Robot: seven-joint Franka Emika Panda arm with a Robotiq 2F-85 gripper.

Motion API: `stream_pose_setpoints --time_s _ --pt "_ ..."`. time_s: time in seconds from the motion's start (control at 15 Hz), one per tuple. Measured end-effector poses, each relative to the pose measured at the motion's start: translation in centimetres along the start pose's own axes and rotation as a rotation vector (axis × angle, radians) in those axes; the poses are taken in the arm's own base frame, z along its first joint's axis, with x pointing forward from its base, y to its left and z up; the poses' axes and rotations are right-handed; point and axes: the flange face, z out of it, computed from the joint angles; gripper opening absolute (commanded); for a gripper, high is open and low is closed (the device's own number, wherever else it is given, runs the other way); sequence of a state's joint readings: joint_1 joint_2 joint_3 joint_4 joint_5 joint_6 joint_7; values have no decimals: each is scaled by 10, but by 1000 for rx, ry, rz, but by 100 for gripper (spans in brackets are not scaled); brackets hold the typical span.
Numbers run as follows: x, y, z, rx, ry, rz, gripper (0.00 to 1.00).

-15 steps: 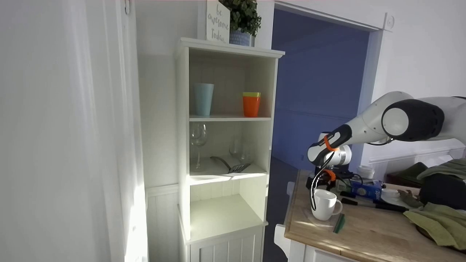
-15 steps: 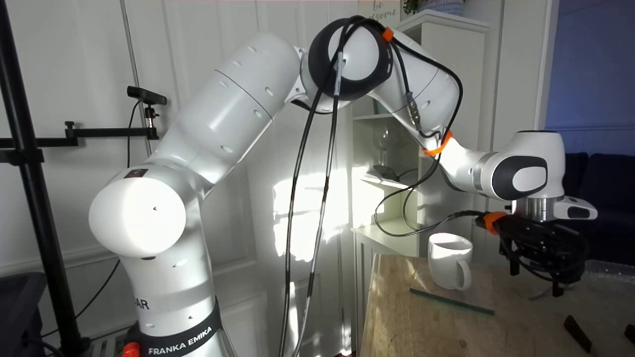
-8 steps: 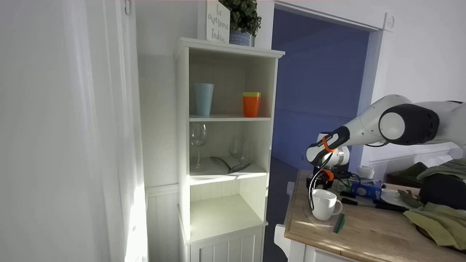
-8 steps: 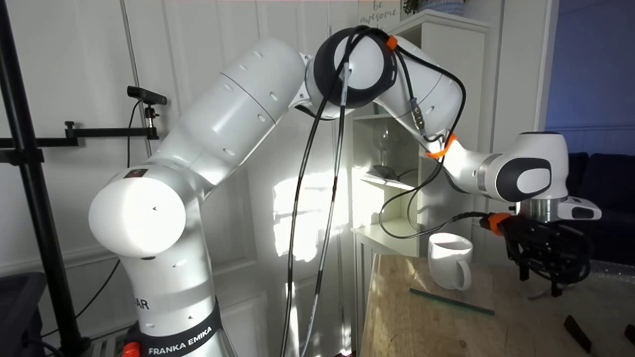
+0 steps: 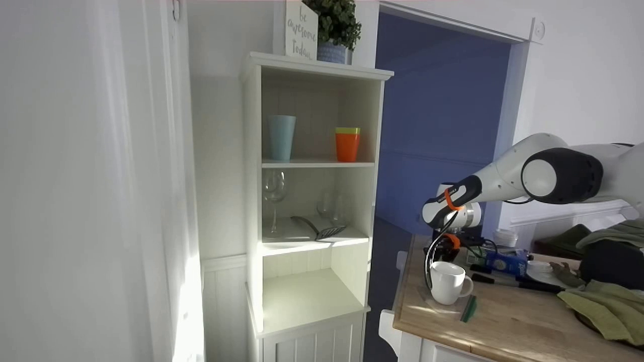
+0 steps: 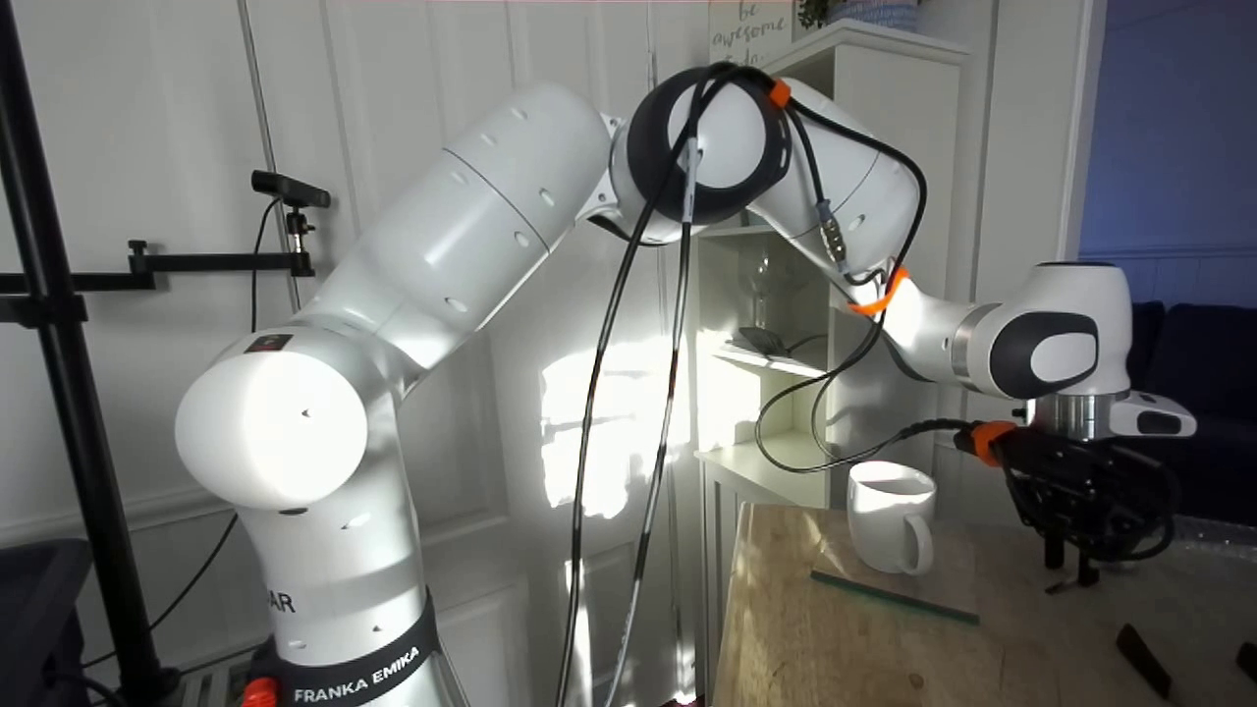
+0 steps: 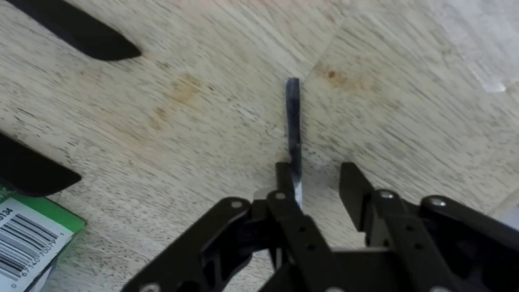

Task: Put the spoon in the white cup

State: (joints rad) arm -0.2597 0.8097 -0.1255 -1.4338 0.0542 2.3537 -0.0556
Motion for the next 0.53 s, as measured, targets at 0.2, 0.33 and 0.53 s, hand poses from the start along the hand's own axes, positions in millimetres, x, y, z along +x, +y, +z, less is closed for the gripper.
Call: stream_pose_setpoints --time_s 0.2,0.33,0.53 --pt "0 1 0 -1 -13 7 10" --pt "-1 3 0 -6 -26 17 5" --pt "-3 7 0 -12 -49 30 8"
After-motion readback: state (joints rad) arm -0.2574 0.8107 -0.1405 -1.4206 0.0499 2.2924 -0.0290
